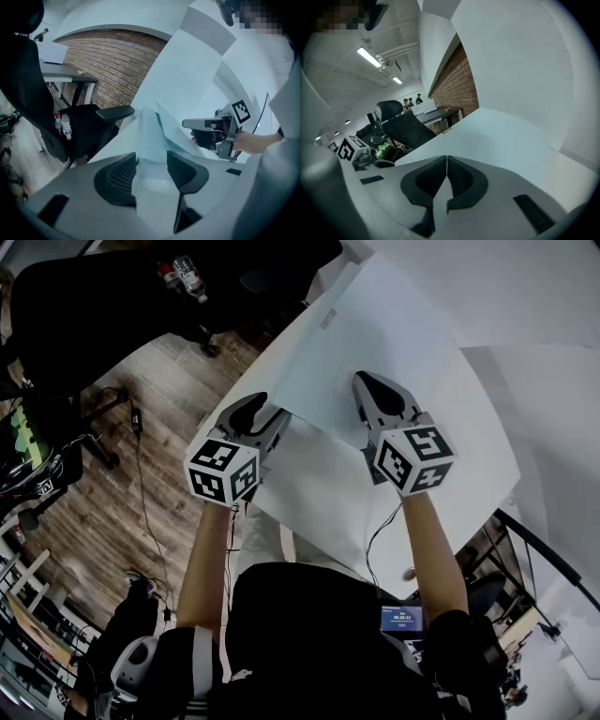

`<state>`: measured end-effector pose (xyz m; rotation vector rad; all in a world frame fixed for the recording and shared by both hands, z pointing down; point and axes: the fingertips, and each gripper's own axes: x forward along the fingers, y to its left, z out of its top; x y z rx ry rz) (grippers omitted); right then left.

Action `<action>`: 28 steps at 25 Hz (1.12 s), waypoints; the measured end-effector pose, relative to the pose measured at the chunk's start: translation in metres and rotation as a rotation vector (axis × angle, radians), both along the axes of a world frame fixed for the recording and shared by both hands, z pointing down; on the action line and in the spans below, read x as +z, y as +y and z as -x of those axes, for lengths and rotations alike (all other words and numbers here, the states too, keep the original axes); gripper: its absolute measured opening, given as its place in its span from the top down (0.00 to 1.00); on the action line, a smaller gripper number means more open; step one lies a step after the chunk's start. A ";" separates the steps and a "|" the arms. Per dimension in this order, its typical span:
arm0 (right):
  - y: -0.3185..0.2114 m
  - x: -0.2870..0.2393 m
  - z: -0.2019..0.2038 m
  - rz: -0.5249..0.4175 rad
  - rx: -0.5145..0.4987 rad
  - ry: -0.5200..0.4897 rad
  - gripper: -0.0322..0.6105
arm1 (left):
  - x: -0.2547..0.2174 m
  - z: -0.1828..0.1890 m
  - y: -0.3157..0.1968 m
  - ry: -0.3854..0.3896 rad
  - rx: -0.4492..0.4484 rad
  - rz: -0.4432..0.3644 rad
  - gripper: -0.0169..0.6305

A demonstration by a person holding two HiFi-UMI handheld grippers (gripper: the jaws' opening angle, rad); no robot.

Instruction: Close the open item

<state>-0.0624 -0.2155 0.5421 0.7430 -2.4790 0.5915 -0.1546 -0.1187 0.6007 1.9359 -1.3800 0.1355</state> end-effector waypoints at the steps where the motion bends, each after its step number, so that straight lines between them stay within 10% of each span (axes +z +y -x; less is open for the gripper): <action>1: -0.002 0.000 0.002 -0.001 -0.003 0.000 0.89 | 0.000 0.001 0.000 0.003 0.000 0.001 0.66; 28: -0.056 0.012 0.045 -0.065 -0.051 0.048 0.89 | 0.001 0.002 0.001 0.014 0.007 -0.012 0.66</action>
